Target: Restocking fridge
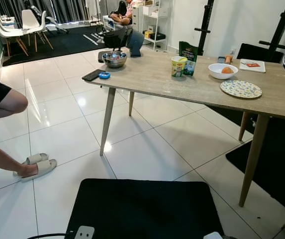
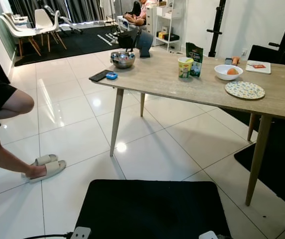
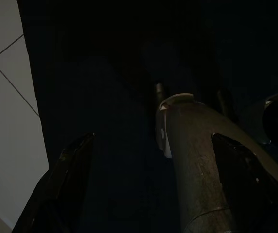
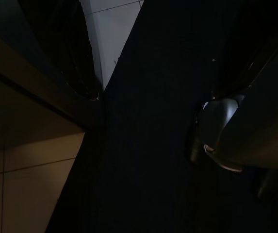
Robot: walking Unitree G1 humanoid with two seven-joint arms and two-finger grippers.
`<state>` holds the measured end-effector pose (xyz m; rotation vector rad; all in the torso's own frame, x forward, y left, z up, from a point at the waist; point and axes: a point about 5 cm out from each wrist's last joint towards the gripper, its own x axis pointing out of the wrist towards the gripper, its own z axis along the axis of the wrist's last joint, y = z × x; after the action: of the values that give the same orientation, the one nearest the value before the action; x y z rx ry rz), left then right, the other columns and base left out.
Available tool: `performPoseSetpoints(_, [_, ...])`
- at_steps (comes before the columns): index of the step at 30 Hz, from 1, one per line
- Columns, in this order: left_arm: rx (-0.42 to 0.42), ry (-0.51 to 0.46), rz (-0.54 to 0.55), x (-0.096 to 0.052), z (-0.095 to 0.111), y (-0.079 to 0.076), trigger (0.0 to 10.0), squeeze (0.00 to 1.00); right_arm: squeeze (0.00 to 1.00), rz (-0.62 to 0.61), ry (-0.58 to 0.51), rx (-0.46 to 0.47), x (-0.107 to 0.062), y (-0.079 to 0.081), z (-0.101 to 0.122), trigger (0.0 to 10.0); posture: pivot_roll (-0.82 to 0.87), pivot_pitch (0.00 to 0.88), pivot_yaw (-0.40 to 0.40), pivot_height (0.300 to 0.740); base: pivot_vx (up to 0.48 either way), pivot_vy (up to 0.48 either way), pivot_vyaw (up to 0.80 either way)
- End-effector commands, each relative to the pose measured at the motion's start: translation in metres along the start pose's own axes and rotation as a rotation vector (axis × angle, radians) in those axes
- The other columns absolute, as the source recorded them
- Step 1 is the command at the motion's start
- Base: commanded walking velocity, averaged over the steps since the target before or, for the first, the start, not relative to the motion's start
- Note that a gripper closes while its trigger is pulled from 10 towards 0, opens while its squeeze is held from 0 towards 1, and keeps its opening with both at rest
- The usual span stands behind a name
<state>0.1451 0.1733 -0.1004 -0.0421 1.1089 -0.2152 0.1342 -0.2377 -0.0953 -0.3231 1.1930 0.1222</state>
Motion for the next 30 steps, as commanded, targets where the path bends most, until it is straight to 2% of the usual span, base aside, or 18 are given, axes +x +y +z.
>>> performPoseSetpoints(1, [0.01,-0.004,-0.007,0.0009,0.0026,-0.0022,10.0,0.0,0.0,0.004,0.003,0.002,0.0005,0.0025,0.0012,10.0,-0.04,0.0,0.024,0.74,0.0,0.0,0.0])
performPoseSetpoints(30, [0.004,0.0,-0.02,0.0019,0.0036,-0.0055,10.0,0.0,0.0,0.007,0.016,0.0,-0.0002,-0.0021,0.0002,10.0,-0.04,0.0,0.026,0.74,0.0,0.0,0.0])
